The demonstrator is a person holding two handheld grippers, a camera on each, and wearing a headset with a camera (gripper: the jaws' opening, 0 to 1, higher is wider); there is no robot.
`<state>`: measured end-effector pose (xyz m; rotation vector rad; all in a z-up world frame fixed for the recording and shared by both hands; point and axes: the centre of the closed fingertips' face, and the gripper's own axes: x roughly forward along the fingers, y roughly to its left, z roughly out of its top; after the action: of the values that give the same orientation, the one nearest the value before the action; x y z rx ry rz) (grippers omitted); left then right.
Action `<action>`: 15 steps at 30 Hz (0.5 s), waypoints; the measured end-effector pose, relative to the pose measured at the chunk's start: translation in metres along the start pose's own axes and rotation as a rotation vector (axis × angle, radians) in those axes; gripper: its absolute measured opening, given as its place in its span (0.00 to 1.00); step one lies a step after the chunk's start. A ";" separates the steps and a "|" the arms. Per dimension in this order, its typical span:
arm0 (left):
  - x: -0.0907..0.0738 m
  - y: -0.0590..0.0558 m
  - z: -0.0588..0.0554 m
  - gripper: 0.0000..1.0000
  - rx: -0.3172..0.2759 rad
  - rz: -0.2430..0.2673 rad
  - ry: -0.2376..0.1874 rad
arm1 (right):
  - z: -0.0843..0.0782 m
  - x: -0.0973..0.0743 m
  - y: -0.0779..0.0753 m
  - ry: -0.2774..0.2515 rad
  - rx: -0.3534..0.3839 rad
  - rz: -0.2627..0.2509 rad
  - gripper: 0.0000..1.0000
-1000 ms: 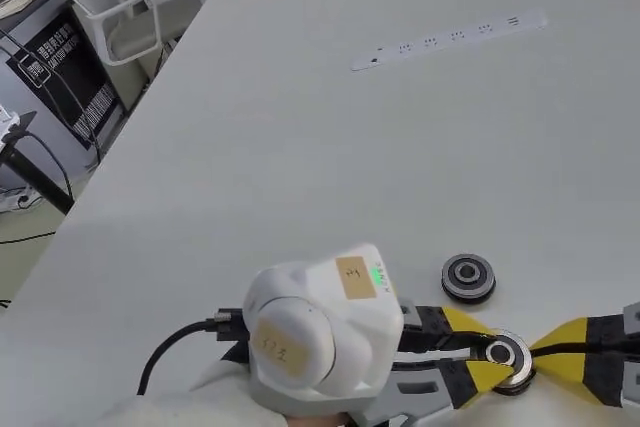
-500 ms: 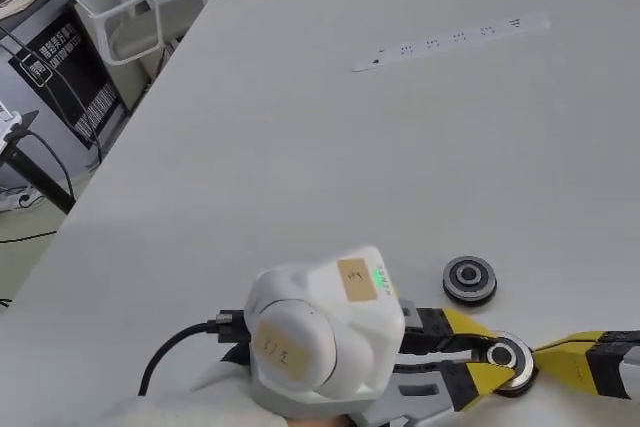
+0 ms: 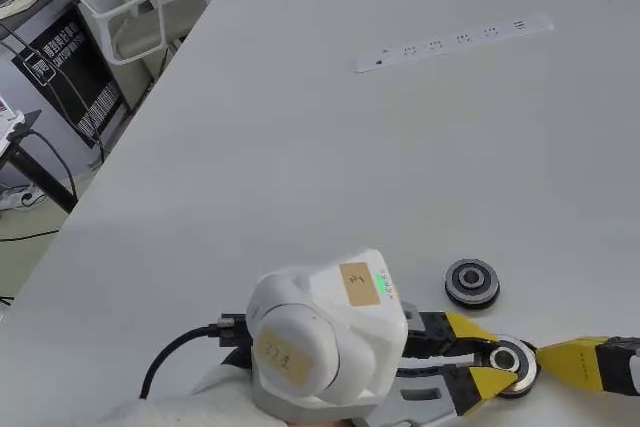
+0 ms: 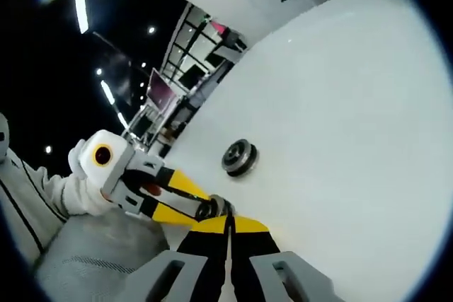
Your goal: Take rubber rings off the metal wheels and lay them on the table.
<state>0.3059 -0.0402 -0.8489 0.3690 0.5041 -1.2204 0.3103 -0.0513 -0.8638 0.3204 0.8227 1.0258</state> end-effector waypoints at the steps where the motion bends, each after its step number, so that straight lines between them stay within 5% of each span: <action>1: 0.000 0.000 0.000 0.13 0.000 0.001 0.000 | 0.000 0.001 0.002 0.013 -0.060 -0.014 0.00; 15: 0.000 0.001 0.000 0.12 -0.004 0.007 0.002 | 0.003 0.002 0.001 0.040 -0.280 -0.067 0.00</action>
<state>0.3067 -0.0400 -0.8484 0.3681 0.5065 -1.2117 0.3124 -0.0486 -0.8625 0.0340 0.7102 1.0722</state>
